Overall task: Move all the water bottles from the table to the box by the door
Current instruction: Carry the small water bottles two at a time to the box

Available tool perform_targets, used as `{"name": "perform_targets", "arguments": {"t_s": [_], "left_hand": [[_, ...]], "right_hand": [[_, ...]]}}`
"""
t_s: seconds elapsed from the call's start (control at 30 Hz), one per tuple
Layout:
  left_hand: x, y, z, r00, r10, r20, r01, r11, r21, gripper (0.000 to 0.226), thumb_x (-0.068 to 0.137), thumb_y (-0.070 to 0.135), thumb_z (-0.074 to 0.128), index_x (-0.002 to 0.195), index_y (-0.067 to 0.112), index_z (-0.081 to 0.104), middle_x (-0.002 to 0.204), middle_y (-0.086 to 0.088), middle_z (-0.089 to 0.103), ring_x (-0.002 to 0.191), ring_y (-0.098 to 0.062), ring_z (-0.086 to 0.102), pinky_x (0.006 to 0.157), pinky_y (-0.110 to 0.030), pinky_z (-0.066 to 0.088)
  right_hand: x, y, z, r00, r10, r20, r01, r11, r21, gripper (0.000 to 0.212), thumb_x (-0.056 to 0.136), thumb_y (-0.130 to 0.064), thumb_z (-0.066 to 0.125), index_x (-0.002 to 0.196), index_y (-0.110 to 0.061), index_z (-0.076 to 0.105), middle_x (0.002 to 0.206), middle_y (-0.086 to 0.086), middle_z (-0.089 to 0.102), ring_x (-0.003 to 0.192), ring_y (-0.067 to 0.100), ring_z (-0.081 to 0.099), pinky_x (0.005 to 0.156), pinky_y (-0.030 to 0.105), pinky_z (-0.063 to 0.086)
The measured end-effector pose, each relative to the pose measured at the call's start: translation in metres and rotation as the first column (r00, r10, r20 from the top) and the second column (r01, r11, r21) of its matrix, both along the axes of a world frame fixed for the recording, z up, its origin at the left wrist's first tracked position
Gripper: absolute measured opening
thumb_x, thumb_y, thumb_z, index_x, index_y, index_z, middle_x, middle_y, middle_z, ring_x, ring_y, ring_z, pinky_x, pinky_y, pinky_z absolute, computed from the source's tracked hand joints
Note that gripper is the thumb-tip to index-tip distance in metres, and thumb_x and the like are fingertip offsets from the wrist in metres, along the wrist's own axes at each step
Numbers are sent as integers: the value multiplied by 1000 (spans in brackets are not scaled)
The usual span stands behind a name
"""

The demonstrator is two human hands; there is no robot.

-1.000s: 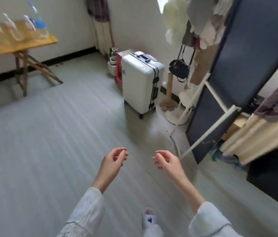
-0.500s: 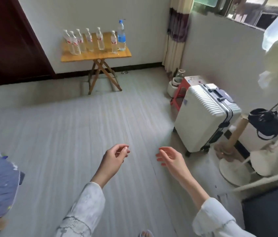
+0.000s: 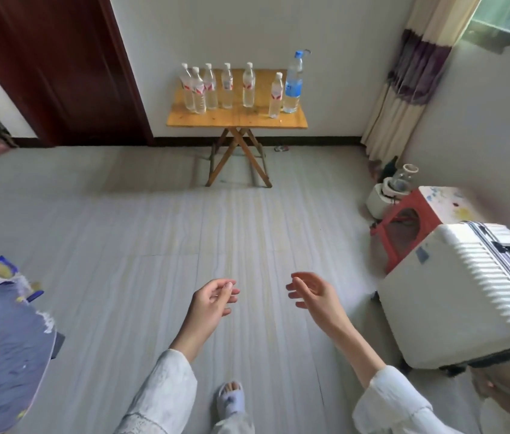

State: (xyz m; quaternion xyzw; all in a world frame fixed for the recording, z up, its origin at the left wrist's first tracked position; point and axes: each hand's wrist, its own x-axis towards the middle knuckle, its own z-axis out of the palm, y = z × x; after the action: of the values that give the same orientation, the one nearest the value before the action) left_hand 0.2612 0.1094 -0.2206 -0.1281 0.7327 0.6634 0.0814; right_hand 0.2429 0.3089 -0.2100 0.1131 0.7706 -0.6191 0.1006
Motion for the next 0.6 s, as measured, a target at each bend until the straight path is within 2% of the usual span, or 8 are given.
{"name": "perform_targets", "arguments": {"t_s": [0.13,0.27,0.43,0.6], "left_hand": [[-98,-41,10,999,22,-29,-22,1000,-14,14,92,21,47,93,23,61,94,0,67,91,-16,64,79,-31,52],[-183,-70,20,997,47,-56,-48,999,-10,15,92,22,47,89,26,61,93,2,67,89,-13,64,74,-26,51],[-267,-91,14,997,62,-35,-62,998,-4,16,93,21,46,90,24,61,94,1,67,90,-14,64,78,-29,51],[-360,-103,4,996,91,-15,-91,996,5,14,92,19,47,91,20,61,91,1,67,89,-17,63,77,-29,50]], "right_hand": [[-89,-37,7,1000,2,-21,-2,999,-32,14,91,-17,50,100,-12,59,84,3,67,79,18,64,75,33,51],[-169,-61,18,998,3,-60,-7,998,-55,13,91,-18,50,98,-15,60,86,4,68,81,18,66,76,33,52],[-266,-79,19,995,-9,-99,1,997,-79,13,92,-16,49,91,-22,60,83,2,68,79,15,66,74,32,52],[-372,-93,7,991,58,-122,-64,997,-43,12,91,-21,50,91,-27,61,86,0,70,81,13,67,73,29,53]]}}
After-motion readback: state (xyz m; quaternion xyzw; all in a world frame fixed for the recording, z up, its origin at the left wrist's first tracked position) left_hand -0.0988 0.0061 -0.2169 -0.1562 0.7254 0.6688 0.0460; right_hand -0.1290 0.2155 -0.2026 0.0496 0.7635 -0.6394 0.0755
